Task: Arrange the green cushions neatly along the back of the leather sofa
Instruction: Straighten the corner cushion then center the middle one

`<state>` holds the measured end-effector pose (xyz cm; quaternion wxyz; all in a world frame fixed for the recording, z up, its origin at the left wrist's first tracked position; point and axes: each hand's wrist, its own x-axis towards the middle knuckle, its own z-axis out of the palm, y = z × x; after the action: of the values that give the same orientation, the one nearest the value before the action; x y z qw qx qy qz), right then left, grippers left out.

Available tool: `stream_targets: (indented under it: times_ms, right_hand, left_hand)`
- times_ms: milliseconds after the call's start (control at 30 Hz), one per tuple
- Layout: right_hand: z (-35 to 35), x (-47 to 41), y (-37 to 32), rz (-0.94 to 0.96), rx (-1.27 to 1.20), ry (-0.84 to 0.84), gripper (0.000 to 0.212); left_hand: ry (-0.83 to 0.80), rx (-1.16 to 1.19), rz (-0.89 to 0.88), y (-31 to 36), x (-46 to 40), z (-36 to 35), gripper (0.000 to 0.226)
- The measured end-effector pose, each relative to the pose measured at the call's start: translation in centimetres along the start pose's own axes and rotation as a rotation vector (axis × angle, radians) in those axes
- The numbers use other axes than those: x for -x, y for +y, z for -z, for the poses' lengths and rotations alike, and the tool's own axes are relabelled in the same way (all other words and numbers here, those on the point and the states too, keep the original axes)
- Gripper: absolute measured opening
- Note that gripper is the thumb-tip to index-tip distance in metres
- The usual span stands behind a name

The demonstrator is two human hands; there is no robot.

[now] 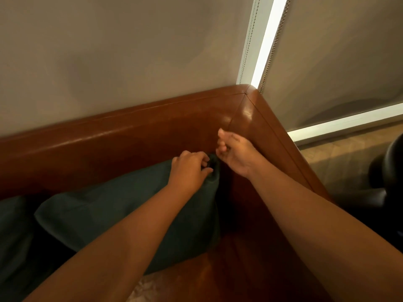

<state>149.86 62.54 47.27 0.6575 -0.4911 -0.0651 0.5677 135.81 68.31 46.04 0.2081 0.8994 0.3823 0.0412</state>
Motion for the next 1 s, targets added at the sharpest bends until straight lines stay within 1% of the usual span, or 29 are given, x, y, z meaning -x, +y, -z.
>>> stream_targets:
  times_ms: [67, 100, 133, 167, 200, 233, 267, 333, 367, 433, 500, 600, 667, 733, 800, 867, 933, 1000]
  right_hand:
    - [-1.2, 0.2, -1.9, 0.063, -0.066, -0.008, 0.014]
    - [-1.6, 0.3, -2.5, 0.089, -0.021, -0.004, 0.014]
    - [-1.7, 0.5, -2.8, 0.124, 0.123, 0.010, 0.013]
    - [-1.5, 0.8, -2.8, 0.159, 0.376, 0.025, 0.010]
    - [-1.2, 1.0, -2.4, 0.183, 0.650, 0.029, 0.005]
    - [-0.8, 1.2, -1.8, 0.201, 0.866, 0.016, 0.005]
    - [-0.4, 1.2, -0.9, 0.197, 1.000, -0.002, 0.012]
    - [0.0, 1.5, 0.7, 0.175, 1.100, -0.026, 0.022]
    - [-0.1, 1.7, 1.3, 0.199, 1.132, -0.014, 0.025]
    - [-0.2, 2.0, 2.7, 0.306, 1.157, 0.047, 0.026]
    - [-0.5, 2.2, 4.1, 0.387, 1.036, 0.133, 0.021]
    - [-0.5, 2.1, 5.2, 0.357, 0.769, 0.228, 0.018]
    - [-0.4, 2.1, 5.3, 0.320, 0.700, 0.214, 0.019]
    - [-0.5, 2.1, 5.4, 0.304, 0.689, 0.206, 0.021]
    - [-0.6, 1.9, 5.6, 0.298, 0.671, 0.206, 0.022]
    - [-0.7, 1.6, 5.6, 0.316, 0.676, 0.189, 0.020]
    - [-0.7, 1.4, 5.4, 0.368, 0.780, 0.167, 0.019]
    - [-0.6, 1.2, 5.4, 0.465, 0.960, 0.155, 0.022]
  left_hand:
    - [-0.012, -0.075, 0.020, 0.2, -0.4, -0.3, 0.024]
    - [0.007, -0.069, 0.029, 0.2, -0.6, -0.2, 0.023]
    - [0.026, -0.025, 0.040, 0.3, -0.9, 0.1, 0.022]
    - [0.035, 0.054, 0.060, 0.4, -1.4, 0.6, 0.020]
    - [0.018, 0.151, 0.092, 0.3, -2.0, 1.4, 0.018]
    - [-0.023, 0.253, 0.127, 0.3, -2.6, 2.2, 0.018]
    - [-0.072, 0.350, 0.155, 0.0, -3.2, 2.9, 0.022]
    - [-0.170, 0.519, 0.185, -0.5, -3.8, 3.9, 0.027]
    - [-0.208, 0.580, 0.188, -0.6, -3.7, 4.2, 0.028]
    - [-0.255, 0.665, 0.180, -0.8, -3.4, 4.3, 0.024]
    - [-0.256, 0.746, 0.166, -1.0, -2.9, 4.1, 0.020]
    - [-0.220, 0.842, 0.156, -1.4, -2.0, 3.6, 0.017]
    - [-0.204, 0.848, 0.131, -1.6, -1.5, 3.3, 0.017]
    - [-0.220, 0.859, 0.108, -1.8, -1.2, 3.4, 0.019]
    - [-0.263, 0.903, 0.092, -2.2, -1.0, 3.5, 0.028]
    - [-0.264, 0.894, 0.066, -2.5, -0.7, 3.6, 0.034]
    - [-0.214, 0.844, 0.051, -2.5, -0.7, 3.6, 0.033]
    - [-0.167, 0.788, 0.030, -2.4, -0.7, 3.5, 0.032]
